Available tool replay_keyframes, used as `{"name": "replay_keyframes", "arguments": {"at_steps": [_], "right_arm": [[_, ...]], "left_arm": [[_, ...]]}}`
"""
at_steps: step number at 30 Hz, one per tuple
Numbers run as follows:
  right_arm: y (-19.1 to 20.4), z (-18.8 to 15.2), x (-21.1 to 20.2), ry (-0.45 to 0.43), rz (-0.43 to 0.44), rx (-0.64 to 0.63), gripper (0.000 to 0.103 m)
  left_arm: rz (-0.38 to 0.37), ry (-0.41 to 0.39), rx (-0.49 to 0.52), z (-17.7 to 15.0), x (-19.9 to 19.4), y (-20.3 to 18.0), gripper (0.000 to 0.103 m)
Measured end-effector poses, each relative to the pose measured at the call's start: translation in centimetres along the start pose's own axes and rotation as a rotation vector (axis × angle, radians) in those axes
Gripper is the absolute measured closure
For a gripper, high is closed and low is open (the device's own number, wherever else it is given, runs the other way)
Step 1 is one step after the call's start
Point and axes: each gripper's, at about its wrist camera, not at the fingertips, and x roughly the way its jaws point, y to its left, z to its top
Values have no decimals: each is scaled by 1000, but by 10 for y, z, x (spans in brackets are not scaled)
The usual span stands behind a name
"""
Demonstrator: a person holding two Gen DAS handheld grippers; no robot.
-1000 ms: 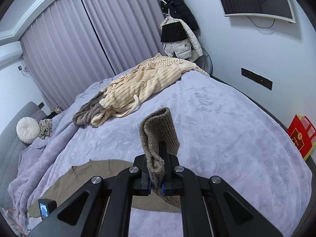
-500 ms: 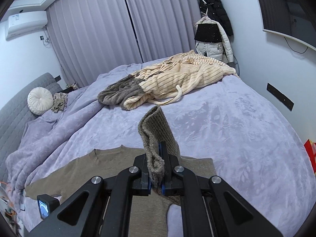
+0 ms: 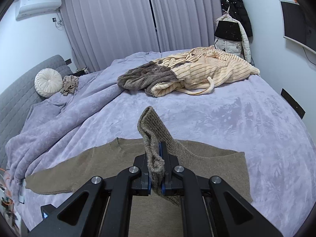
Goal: Fold small clothes
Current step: 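Lift the held sleeve with the right tool and carry it across the sweater body, then lower the sleeve onto the sweater body and open the right tool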
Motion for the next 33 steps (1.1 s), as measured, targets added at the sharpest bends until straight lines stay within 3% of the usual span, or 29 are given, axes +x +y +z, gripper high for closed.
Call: {"name": "replay_keyframes", "arguments": {"at_steps": [17, 24, 33], "right_arm": [[134, -45, 67, 153, 101, -175, 96], [156, -69, 98, 256, 120, -210, 96], [178, -86, 128, 328, 102, -275, 96]], "left_arm": [[-42, -38, -70, -17, -26, 53, 0], [-58, -27, -98, -26, -24, 63, 0], [-67, -34, -119, -39, -33, 73, 0]]}}
